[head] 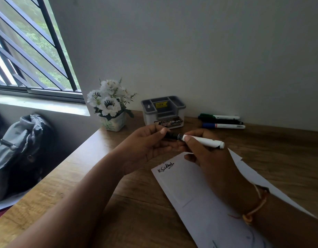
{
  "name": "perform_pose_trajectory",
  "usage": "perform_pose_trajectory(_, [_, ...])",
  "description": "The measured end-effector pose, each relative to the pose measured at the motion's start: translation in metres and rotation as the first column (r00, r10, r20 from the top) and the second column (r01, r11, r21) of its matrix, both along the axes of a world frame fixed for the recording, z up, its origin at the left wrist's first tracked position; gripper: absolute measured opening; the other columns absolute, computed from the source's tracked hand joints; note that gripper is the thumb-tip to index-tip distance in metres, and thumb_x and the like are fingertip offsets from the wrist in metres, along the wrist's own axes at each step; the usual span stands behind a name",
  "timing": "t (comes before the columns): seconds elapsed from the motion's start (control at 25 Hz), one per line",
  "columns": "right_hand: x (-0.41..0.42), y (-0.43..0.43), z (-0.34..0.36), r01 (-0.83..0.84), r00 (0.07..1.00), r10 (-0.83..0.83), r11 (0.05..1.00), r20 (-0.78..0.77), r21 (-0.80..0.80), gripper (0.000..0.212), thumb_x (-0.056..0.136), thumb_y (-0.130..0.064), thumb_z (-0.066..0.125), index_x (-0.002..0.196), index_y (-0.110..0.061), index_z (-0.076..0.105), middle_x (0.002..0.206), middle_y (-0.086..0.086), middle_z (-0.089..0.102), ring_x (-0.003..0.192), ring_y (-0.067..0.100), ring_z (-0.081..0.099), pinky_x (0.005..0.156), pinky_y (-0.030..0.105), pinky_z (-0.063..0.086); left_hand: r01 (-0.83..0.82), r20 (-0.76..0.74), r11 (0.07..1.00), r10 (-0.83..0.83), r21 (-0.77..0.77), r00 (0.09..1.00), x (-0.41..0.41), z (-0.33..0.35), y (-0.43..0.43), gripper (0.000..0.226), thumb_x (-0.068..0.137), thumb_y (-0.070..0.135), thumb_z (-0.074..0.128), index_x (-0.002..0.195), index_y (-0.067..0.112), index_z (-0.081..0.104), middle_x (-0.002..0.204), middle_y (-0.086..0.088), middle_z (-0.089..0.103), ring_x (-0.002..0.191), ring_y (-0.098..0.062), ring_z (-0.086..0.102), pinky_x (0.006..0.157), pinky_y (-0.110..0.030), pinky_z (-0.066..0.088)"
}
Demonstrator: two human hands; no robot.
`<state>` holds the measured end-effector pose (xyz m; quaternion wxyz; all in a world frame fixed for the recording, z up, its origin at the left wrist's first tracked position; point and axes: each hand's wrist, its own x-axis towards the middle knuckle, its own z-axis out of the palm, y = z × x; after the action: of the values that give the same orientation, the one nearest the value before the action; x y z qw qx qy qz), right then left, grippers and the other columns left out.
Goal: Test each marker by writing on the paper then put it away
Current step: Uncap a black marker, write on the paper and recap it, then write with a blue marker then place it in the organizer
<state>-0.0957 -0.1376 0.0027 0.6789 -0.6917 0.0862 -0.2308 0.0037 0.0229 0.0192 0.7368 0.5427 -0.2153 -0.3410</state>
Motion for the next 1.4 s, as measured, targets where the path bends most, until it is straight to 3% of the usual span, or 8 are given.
perform_pose_trajectory(0.48, [0.000,-0.006,0.009,-0.133,0.989,0.125,0.986,0.080,0.101,0.008,0.088,-0.020,0.062,0.086,-0.016,0.069,0.076,0.003,0.073,0.071,0.012,0.069,0.067,0.031,0.055,-0.070,0.045,0.989,0.076,-0.134,0.996,-0.006,-0.002,-0.004,0.022,0.087,0.007,0.059,0.109,0.004,0.059,0.103,-0.024,0.072,0.089,-0.024,0.074,0.082,-0.032,0.060])
perform_pose_trajectory(0.6, [0.006,-0.008,0.010,-0.159,0.986,0.149,0.977,0.081,0.140,0.028,0.081,-0.036,0.063,0.102,-0.018,0.069,0.090,0.007,0.076,0.082,0.015,0.071,0.073,0.031,0.058,-0.199,0.104,0.952,0.227,-0.231,0.968,-0.004,0.001,-0.008,0.021,0.089,0.008,0.057,0.109,0.003,0.057,0.106,-0.019,0.073,0.094,-0.025,0.073,0.083,-0.032,0.061])
perform_pose_trajectory(0.68, [0.007,-0.011,0.009,-0.090,0.995,0.085,0.990,0.056,0.113,0.033,0.085,-0.041,0.058,0.111,-0.022,0.064,0.093,0.003,0.075,0.082,0.010,0.071,0.073,0.028,0.058,-0.405,0.210,0.875,0.462,-0.264,0.862,0.004,0.004,-0.005,0.017,0.092,0.006,0.059,0.109,0.005,0.059,0.109,-0.015,0.072,0.103,-0.029,0.071,0.090,-0.038,0.059])
perform_pose_trajectory(0.76, [0.005,-0.017,0.006,-0.004,0.998,0.005,1.000,0.057,-0.031,0.027,0.092,-0.039,0.054,0.115,-0.026,0.060,0.092,-0.002,0.074,0.084,0.005,0.070,0.071,0.023,0.058,-0.629,0.416,0.729,0.677,-0.270,0.607,0.013,0.008,0.002,0.015,0.094,0.008,0.062,0.109,0.013,0.062,0.106,-0.011,0.073,0.103,-0.028,0.071,0.089,-0.043,0.058])
perform_pose_trajectory(0.84, [0.003,-0.021,0.003,0.038,0.997,-0.026,0.985,0.071,-0.167,0.024,0.095,-0.035,0.051,0.117,-0.028,0.056,0.091,-0.005,0.072,0.084,0.000,0.068,0.068,0.020,0.057,-0.717,0.581,0.614,0.731,-0.330,0.358,0.021,0.016,0.006,0.017,0.094,0.013,0.065,0.108,0.021,0.060,0.103,-0.007,0.073,0.097,-0.024,0.072,0.085,-0.044,0.059])
perform_pose_trajectory(0.96, [0.004,-0.019,-0.002,0.034,0.998,-0.016,0.962,0.069,-0.272,0.027,0.094,-0.037,0.053,0.118,-0.028,0.056,0.089,-0.009,0.071,0.086,-0.002,0.067,0.071,0.020,0.056,-0.752,0.739,0.558,0.658,-0.351,0.143,0.032,0.036,-0.003,0.024,0.094,0.016,0.066,0.108,0.030,0.052,0.097,0.006,0.071,0.091,-0.010,0.071,0.079,-0.028,0.058])
perform_pose_trajectory(1.12, [0.002,-0.018,-0.006,0.055,0.997,-0.024,0.902,0.076,-0.427,0.028,0.093,-0.041,0.053,0.119,-0.032,0.055,0.090,-0.013,0.068,0.088,-0.007,0.062,0.069,0.007,0.049,-0.798,0.842,0.536,0.534,-0.276,0.068,0.049,0.046,-0.029,0.021,0.094,0.015,0.065,0.108,0.019,0.050,0.085,0.019,0.062,0.078,0.006,0.063,0.062,-0.005,0.045])
perform_pose_trajectory(1.4, [0.000,-0.020,-0.005,0.035,0.998,-0.002,0.866,0.066,-0.499,0.031,0.094,-0.039,0.052,0.123,-0.031,0.052,0.085,-0.015,0.063,0.084,-0.007,0.060,0.065,0.004,0.043,-0.820,0.954,0.563,0.290,-0.106,0.075,0.071,0.020,-0.050,0.014,0.094,0.015,0.062,0.106,0.018,0.055,0.099,-0.005,0.070,0.088,-0.021,0.067,0.074,-0.042,0.059])
